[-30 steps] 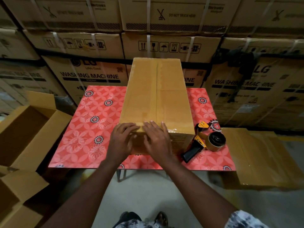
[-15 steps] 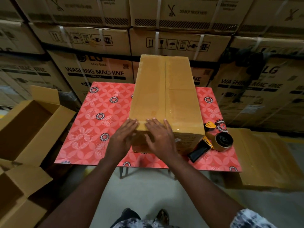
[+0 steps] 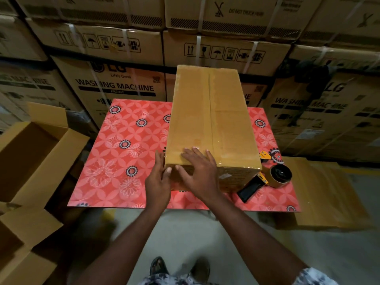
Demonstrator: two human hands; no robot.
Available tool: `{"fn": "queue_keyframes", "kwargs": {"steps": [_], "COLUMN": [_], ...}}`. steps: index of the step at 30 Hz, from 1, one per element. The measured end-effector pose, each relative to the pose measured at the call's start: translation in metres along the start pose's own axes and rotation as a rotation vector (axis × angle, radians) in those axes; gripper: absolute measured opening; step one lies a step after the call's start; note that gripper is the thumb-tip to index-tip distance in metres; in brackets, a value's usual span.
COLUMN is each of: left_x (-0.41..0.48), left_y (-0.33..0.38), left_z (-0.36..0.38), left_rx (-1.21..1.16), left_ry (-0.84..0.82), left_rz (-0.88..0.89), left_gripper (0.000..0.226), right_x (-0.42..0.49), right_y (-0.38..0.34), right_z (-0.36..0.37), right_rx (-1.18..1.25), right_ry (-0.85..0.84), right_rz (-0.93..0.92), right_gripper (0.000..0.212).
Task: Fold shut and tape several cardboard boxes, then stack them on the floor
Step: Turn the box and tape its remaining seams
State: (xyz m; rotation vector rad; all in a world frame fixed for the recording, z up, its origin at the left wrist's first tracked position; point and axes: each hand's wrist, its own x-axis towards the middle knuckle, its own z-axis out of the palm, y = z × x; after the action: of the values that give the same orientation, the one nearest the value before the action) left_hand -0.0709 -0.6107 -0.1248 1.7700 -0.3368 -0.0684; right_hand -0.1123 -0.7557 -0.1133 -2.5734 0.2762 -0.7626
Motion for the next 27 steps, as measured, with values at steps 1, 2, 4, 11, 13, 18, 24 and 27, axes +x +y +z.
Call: {"fn": "queue_keyframes", "kwargs": {"steps": [1,2,4,11,13,18,24,27], "left_x": [-0.003,-0.005,-0.014,-0.035,-0.033,-0.045,-0.048,-0.038], "left_y": [0.001,0.000,-0.001,-0.008,-0.018,-0.050,-0.044,-0.036], "left_z": [0.002,0.005,0.017,0.037,0.033,0.019,0.001,-0.015], "left_rx": [-0.009,0.014,0.086,0.291,0.266,0.504,0.306,0.130], "left_ry": [0.021,0.032,-0.031,-0.229,-0.286,-0.419,-0.284,0.013], "left_rz": [-0.034,-0.046,-0.026,0.118,0.099,0.173,0.102,-0.122], "left_gripper": [0.063,0.063,0.068,0.086,0.088,0.088,0.079,0.039], "right_x": [0.003,0.005,0.003,0.001,0.000,-0.002,-0.007,-0.006], "right_y": [-0.006,-0.010,-0.013,-0.032,-0.036,-0.042,-0.033,-0.034], "right_z": [0.000,0.001,0.002,0.003,0.006,0.015,0.015,0.013], "right_rx": [0.040,0.068,0.071,-0.030,-0.070,-0.183,-0.264,-0.235], "right_ry": [0.002,0.010,0.025,-0.071,-0.091,-0.108,-0.153,-0.159], "right_rz": [0.058,0.094,0.115,0.223,0.246,0.258,0.176,0.194], "right_gripper": [0.037,0.034,0.033,0.060,0.071,0.069,0.063,0.067]}}
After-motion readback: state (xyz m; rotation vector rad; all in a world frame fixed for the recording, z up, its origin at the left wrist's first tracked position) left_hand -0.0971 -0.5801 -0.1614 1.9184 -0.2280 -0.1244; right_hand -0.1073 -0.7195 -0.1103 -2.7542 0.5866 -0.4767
